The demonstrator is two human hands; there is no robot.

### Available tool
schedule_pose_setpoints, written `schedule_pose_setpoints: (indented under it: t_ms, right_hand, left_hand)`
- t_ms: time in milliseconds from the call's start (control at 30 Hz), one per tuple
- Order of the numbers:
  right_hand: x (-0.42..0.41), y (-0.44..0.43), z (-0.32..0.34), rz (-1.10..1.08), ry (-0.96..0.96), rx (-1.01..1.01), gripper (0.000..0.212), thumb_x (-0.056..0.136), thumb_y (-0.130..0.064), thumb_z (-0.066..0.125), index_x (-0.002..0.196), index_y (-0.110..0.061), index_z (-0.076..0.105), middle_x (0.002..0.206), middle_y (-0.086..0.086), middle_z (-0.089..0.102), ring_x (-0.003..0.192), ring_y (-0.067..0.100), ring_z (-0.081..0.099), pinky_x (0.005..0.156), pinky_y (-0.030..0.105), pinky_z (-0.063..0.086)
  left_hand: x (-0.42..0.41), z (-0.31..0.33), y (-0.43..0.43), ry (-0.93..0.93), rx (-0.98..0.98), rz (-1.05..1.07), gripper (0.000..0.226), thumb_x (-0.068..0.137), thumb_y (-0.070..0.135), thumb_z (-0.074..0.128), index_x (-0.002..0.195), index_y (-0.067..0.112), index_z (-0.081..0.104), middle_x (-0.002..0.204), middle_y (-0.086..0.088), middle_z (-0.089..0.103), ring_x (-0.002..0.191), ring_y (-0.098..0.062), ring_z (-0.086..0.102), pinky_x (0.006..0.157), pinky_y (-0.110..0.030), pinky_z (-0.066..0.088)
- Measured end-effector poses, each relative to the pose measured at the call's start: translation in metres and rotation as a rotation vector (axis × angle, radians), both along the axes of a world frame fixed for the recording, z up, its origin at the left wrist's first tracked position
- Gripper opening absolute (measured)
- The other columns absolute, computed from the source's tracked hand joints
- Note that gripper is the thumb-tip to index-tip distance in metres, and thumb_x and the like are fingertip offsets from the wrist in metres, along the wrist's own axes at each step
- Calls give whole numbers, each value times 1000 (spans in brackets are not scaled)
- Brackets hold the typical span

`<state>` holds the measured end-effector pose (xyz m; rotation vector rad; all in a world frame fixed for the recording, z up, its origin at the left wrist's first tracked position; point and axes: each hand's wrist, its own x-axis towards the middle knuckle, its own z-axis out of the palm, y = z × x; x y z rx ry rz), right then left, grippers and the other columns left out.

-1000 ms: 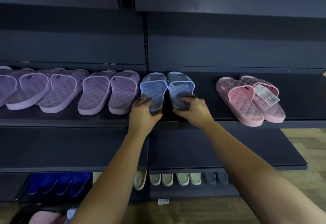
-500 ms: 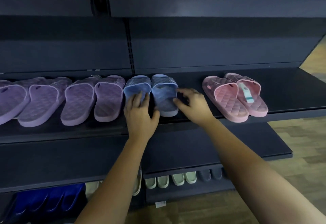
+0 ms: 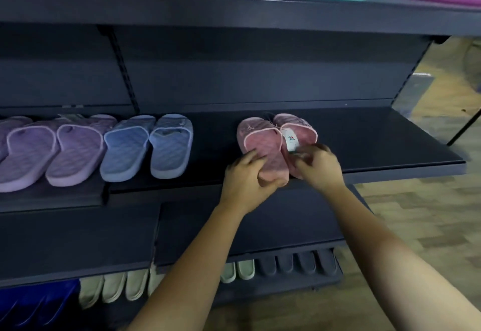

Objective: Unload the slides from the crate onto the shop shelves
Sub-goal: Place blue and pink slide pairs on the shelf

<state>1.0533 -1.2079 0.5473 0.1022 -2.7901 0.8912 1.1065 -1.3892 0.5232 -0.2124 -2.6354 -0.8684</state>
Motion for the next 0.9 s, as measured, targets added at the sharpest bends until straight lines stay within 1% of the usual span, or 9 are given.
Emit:
schedule_pose_setpoints:
  t_ms: [100,233,333,400,467,633,767,800,900]
  right_hand:
    - [-4,8,-5,71,-11,3,36,83,-35,67,115,-20,67,116,10,63,100,32,61,84,35,49]
    - [-8,2,-1,163,-2,7,51,78,-42,74,122,-18,63,118,6,64,103,29,61,83,34,49]
    - [-11,-10,0,215,8,-1,49,76,-39,76,119,-19,64,117,5,65,103,28,61,79,31,46]
    - [-13,-22,0,232,6,-9,45,77,-38,75,117,-21,65,115,3,65,103,27,61,76,27,42]
    - [-15,-33,-1,237,-4,-28,43,77,-40,74,116,-24,66,114,1,66,103,25,62,79,28,45]
    - [-15,-61,-1,268,-34,-85,50,75,-44,76,119,-25,65,118,3,66,107,23,62,92,33,49]
    - [-9,-86,-5,292,-5,-12,47,76,-43,74,116,-20,65,113,5,66,101,29,62,85,33,49]
    - [-9,-89,-8,284,5,-4,48,76,-44,73,116,-20,65,114,5,66,101,31,61,85,34,49]
    - [-11,-87,-13,283,-12,-3,55,76,-50,71,122,-21,61,125,2,61,109,31,57,91,36,47]
  left_hand:
    - [-5,-7,15,-2,-29,53,80,65,73,53,119,16,65,131,-2,58,120,-23,53,96,-42,47]
    - [-8,-7,12,19,-4,102,65,70,54,69,119,11,65,127,-5,61,115,-24,57,94,-37,49]
    - [-10,-5,-3,-7,9,143,64,71,52,72,123,15,64,132,0,58,118,-18,56,95,-29,47]
    - [-10,-2,-17,-35,15,171,65,70,53,73,123,18,64,134,3,56,119,-16,55,95,-27,46]
    - [-10,-1,-33,-52,13,191,66,68,51,74,125,19,63,137,3,54,121,-16,54,97,-28,45]
    - [-7,-5,-71,-55,-13,249,70,66,45,73,127,15,60,136,-1,54,122,-20,52,100,-32,44]
    - [-5,-9,-86,-40,-28,280,73,64,52,63,126,13,60,135,-4,55,128,-19,47,103,-28,39]
    - [-5,-10,-86,-42,-29,275,72,64,50,63,126,12,60,135,-5,55,130,-19,45,103,-27,38]
    - [-4,-11,-84,-46,-12,260,68,70,37,74,129,8,57,138,-8,52,134,-21,41,105,-26,33]
